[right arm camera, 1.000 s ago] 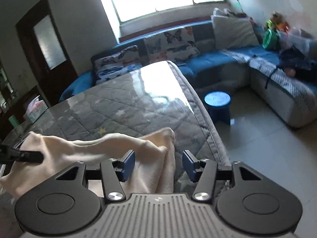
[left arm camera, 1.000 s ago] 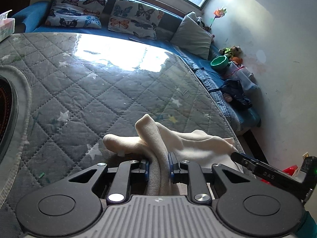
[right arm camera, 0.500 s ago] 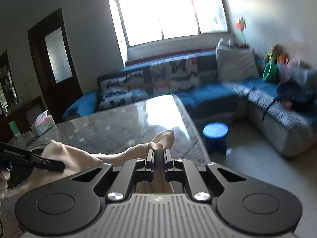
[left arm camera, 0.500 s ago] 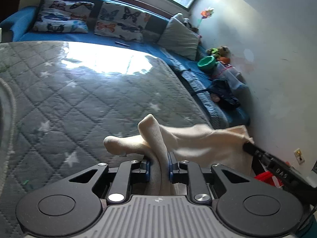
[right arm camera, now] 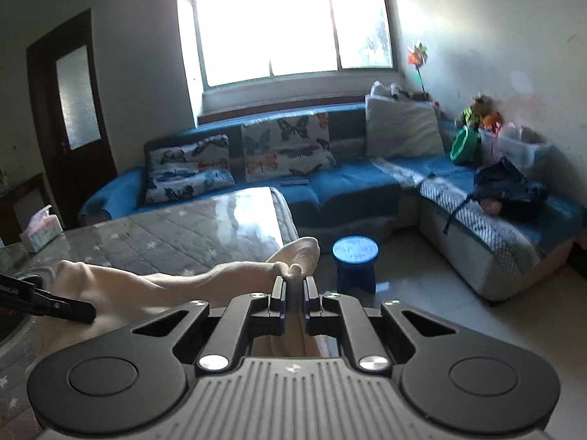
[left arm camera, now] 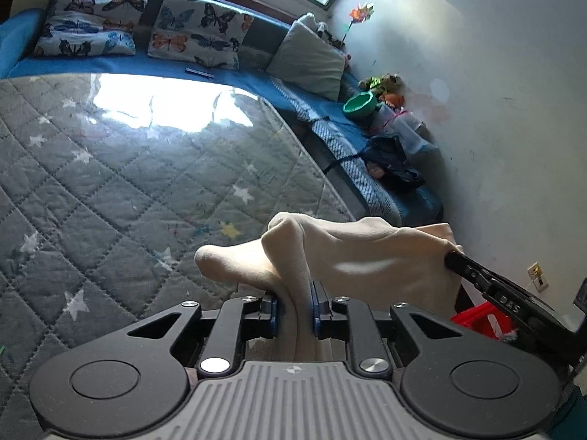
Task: Fold clothes
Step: 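Lift the folded sweatshirt with both grippers and carry it across the table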
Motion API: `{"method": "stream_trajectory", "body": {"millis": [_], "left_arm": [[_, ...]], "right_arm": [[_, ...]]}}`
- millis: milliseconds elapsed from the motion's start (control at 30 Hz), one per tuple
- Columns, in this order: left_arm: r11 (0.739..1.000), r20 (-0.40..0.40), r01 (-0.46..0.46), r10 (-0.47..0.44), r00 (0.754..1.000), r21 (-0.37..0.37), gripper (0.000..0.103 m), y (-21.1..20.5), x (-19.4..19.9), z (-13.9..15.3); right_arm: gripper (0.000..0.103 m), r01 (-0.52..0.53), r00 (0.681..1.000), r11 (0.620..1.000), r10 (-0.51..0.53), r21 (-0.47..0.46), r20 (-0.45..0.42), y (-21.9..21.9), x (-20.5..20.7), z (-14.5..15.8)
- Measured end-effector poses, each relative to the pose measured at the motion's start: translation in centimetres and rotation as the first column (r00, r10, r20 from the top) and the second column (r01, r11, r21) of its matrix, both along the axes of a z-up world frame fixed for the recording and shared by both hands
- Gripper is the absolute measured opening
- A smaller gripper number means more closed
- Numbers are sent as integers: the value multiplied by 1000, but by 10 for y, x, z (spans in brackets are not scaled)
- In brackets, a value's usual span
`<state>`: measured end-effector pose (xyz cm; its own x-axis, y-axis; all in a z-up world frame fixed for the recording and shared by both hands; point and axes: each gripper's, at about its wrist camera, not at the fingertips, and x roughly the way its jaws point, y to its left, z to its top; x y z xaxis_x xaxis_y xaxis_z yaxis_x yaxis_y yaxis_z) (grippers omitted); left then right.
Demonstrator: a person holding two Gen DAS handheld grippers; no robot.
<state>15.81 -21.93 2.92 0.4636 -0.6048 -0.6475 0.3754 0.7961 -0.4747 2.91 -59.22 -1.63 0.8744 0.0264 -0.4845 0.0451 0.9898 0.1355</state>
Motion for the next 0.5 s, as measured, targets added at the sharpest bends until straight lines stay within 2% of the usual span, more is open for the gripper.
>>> {"method": "stream_trajectory", "body": {"millis": [233,300,500], "left_arm": [[999,-71,-10,13,997,42,22,1,7,-25],[999,-79,-13,17,997,53,25,5,8,-31],[997,-85,24,-18,996,71,24,6,4,-38]], "right_arm": [[10,21,995,1000,-20,14,-102,-7,22,-33],[11,24,992,1000,-23,5,-126,-7,25,-40],[14,15,982,1000,-17,-14,-186,-7,26,-57]]}}
